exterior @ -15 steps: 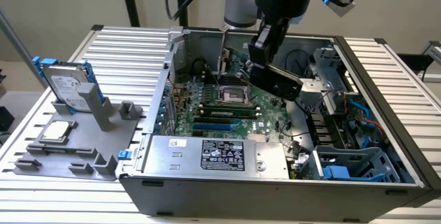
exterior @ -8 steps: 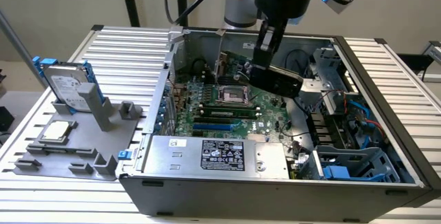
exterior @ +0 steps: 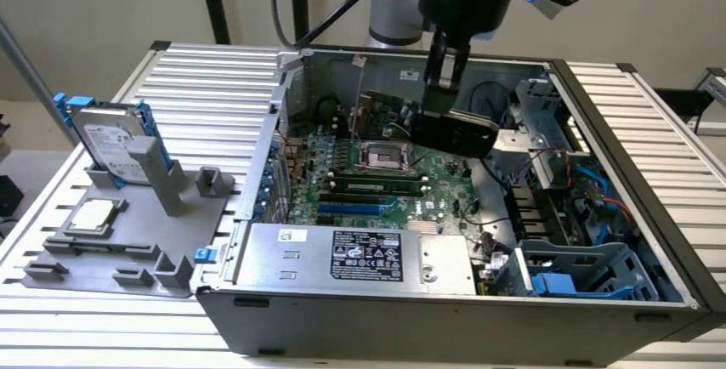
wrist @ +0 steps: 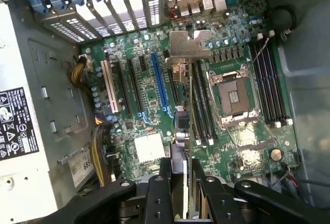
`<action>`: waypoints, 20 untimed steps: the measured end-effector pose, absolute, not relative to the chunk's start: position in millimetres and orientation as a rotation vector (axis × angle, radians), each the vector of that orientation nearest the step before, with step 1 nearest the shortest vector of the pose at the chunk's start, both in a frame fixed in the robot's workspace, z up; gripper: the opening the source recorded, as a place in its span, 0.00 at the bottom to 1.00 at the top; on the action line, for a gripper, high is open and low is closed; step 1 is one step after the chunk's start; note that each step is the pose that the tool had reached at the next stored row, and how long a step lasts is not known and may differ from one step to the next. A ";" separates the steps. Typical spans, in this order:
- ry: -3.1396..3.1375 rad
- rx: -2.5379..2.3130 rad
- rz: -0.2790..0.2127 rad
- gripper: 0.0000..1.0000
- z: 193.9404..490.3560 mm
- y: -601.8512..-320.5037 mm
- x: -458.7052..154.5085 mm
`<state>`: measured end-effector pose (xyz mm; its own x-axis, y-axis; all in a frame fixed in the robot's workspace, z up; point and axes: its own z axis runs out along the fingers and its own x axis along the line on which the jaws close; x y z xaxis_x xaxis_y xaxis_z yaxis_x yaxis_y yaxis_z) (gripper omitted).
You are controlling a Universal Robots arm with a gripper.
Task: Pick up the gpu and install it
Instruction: 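Insert the gpu into the slot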
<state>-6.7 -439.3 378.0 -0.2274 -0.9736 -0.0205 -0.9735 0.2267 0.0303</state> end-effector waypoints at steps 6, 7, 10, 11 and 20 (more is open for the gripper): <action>-2.372 2.062 -0.057 0.27 372.7 -439.3 -7.5; -2.369 2.069 -0.056 0.27 371.6 -439.3 -8.7; -2.374 2.080 -0.046 0.27 368.2 -439.3 -17.1; -2.376 2.082 -0.041 0.27 367.1 -439.3 -20.3; -2.393 2.099 -0.009 0.27 356.0 -439.3 -56.1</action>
